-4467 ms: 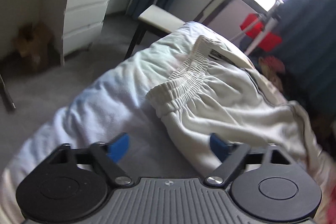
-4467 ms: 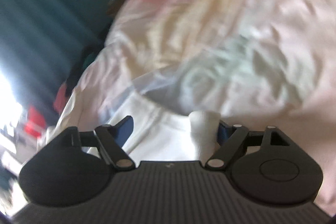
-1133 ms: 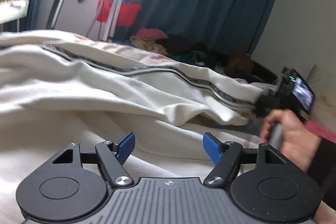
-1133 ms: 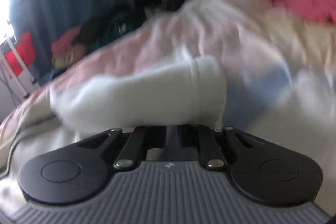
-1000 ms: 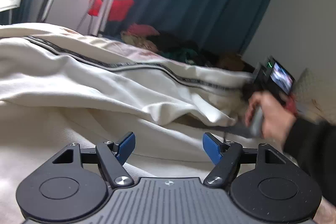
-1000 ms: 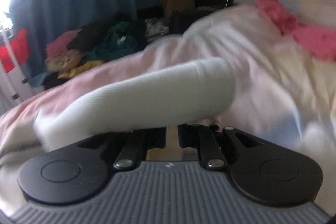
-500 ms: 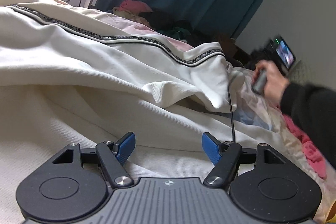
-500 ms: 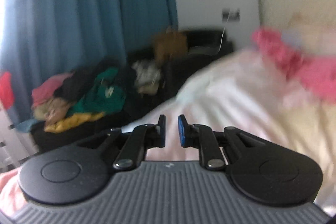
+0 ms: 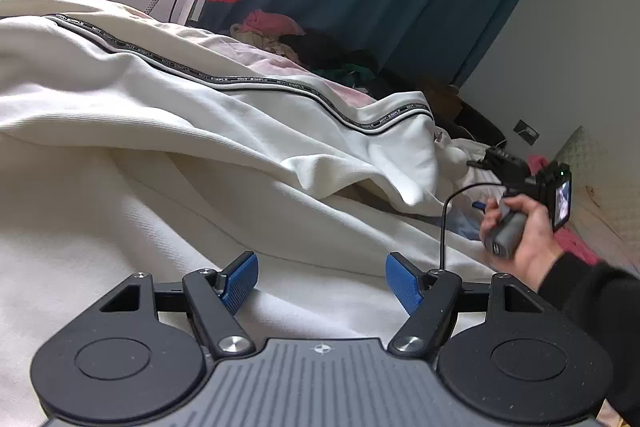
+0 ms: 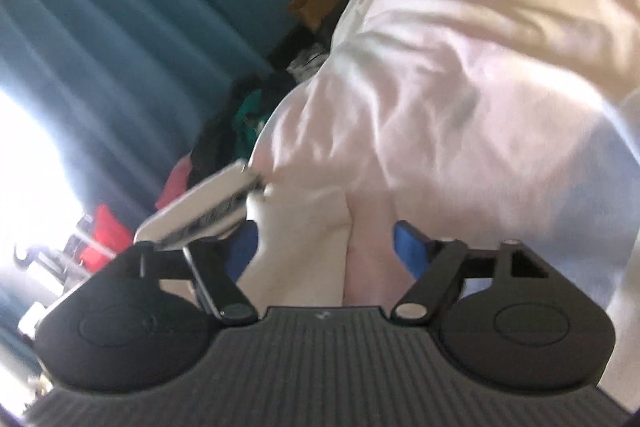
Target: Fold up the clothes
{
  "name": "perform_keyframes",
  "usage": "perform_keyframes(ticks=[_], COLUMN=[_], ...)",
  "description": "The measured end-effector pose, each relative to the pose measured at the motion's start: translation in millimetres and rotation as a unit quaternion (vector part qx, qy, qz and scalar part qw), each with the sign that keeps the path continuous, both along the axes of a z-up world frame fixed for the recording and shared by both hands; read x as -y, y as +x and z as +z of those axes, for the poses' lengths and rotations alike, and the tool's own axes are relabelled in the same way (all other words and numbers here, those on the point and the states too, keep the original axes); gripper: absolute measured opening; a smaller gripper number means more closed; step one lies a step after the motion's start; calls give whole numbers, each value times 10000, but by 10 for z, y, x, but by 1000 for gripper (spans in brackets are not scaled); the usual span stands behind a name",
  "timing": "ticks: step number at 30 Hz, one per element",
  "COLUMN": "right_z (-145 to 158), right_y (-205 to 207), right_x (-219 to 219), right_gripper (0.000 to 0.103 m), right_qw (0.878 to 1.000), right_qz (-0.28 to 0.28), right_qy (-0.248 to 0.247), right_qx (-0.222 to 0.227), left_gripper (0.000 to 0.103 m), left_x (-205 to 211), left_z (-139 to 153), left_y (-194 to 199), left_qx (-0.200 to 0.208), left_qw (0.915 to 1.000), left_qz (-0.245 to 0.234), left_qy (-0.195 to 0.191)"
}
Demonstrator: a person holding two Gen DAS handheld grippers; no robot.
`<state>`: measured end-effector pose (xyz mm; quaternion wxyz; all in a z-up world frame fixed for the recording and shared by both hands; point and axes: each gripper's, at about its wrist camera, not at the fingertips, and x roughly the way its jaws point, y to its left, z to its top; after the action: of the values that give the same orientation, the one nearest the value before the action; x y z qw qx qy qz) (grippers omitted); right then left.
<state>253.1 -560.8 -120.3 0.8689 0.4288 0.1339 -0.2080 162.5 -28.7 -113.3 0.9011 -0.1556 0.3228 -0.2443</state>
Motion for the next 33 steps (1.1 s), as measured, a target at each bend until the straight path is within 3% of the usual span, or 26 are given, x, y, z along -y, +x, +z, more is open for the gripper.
perform_keyframes(ticks=[2,4,6,8,12,13,14,16,21,24,27,33], right_z=[-2,-29,-83,-136,-58,-7,45,265,1009,1172,964,123], right_y=[-21,95,329,562,981,1034,1086,1090,602,168,-278,-933], right_x=[-57,-115,-86,-58,41,53,64,39,47,236,361,546], right_gripper=[77,76,76,76,74,59,31,10,6,6,6,6], right_qw=[9995,9969,9949,9919,9887,9893,9899,9891,9841,9795,9779,9759], right_qz=[276,549,530,511,255,253,250,267,-359,-856,-1182,-1586], right_qy=[-143,-493,-677,-859,-874,-812,-751,-876,-1694,-1807,-1650,-932], right_qx=[62,-260,-525,-789,-1193,-1183,-1173,-1151,-394,-257,-493,-1176], left_gripper=[73,73,73,74,75,76,77,77,75,76,79,83], left_x=[0,-1,-19,-70,-110,-113,-116,-107,-102,-97,-124,-149], left_z=[-29,-58,-90,-123,-146,-149,-152,-143,-45,31,80,146], left_y=[20,41,79,116,166,176,185,184,104,59,20,-44], left_qx=[126,248,290,208,205,206,209,233,493,704,813,807], left_qw=[9998,9992,9989,9989,9979,9977,9975,9977,9970,9961,9950,9921], left_qz=[139,275,352,393,489,506,522,505,473,486,559,868], left_qy=[61,118,89,-172,-366,-395,-420,-392,-362,-234,-159,419])
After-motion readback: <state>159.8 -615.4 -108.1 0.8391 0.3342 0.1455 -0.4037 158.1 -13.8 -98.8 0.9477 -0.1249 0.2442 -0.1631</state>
